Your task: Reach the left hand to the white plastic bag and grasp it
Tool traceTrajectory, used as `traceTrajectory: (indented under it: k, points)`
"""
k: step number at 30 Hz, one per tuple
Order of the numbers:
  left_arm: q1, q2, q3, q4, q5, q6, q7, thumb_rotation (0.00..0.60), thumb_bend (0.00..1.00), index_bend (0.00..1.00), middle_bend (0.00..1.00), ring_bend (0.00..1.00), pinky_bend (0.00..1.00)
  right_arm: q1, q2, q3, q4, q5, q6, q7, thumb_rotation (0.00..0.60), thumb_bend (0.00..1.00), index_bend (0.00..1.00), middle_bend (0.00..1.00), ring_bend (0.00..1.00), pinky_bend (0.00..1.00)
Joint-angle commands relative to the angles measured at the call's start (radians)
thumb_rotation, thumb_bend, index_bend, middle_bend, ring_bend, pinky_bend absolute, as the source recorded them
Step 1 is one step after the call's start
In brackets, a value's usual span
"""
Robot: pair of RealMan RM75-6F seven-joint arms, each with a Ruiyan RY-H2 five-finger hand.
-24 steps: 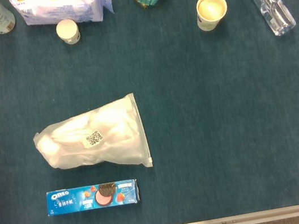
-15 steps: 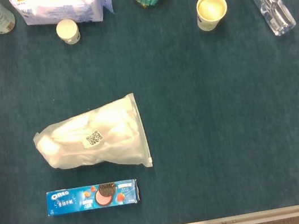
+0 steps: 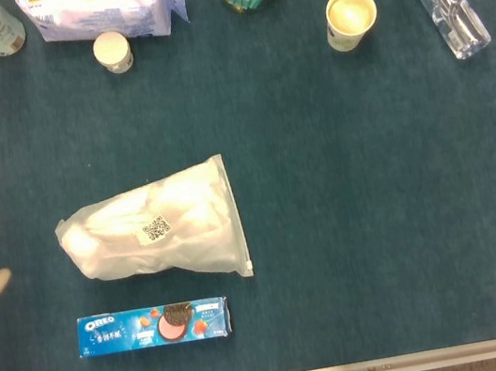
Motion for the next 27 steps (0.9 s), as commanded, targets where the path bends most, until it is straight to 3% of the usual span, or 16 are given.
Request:
traceTrajectory:
  k: [1, 5, 8, 11, 15, 21, 27]
  points:
    - [-0.046, 0.026, -0.005, -0.066, 0.021, -0.06, 0.022, 0.6, 0.19, 0.45, 0.32, 0.42, 0.71, 0.0, 0.002, 0.002, 0.0, -0.002, 0.004, 0.007, 0.6, 0.08, 0.41, 0.34, 0.16, 0.29]
    - [-0.091, 0.034, -0.017, -0.12, 0.003, -0.136, 0.09, 0.6, 0.37, 0.44, 0.44, 0.62, 0.85, 0.001, 0.005, 0.006, 0.0, 0.006, 0.001, 0.013, 0.6, 0.08, 0.41, 0.34, 0.16, 0.29]
    - [-0.114, 0.033, -0.015, -0.14, -0.014, -0.185, 0.133, 0.6, 0.48, 0.44, 0.56, 0.69, 0.9, 0.0, 0.007, 0.006, -0.002, 0.002, 0.006, 0.016, 0.6, 0.08, 0.41, 0.34, 0.16, 0.29]
    - [-0.143, 0.036, -0.013, -0.162, -0.039, -0.251, 0.186, 0.6, 0.64, 0.45, 0.76, 0.79, 0.95, -0.001, 0.01, 0.006, -0.004, 0.001, 0.009, 0.019, 0.6, 0.08, 0.41, 0.34, 0.16, 0.29]
    - [-0.187, 0.043, -0.009, -0.206, -0.108, -0.361, 0.271, 0.6, 0.77, 0.47, 0.98, 0.9, 1.0, -0.002, 0.011, 0.007, -0.005, 0.003, 0.009, 0.019, 0.6, 0.08, 0.41, 0.34, 0.16, 0.29]
    - [-0.227, 0.049, 0.0, -0.257, -0.197, -0.459, 0.37, 0.6, 0.91, 0.39, 1.0, 0.98, 1.0, -0.001, 0.011, 0.007, -0.004, 0.005, 0.007, 0.017, 0.6, 0.08, 0.41, 0.34, 0.16, 0.29]
    - [-0.296, 0.019, -0.006, -0.296, -0.366, -0.563, 0.512, 0.6, 0.97, 0.36, 1.0, 1.0, 1.0, -0.002, 0.016, 0.009, -0.006, 0.004, 0.01, 0.027, 0.6, 0.08, 0.41, 0.34, 0.16, 0.29]
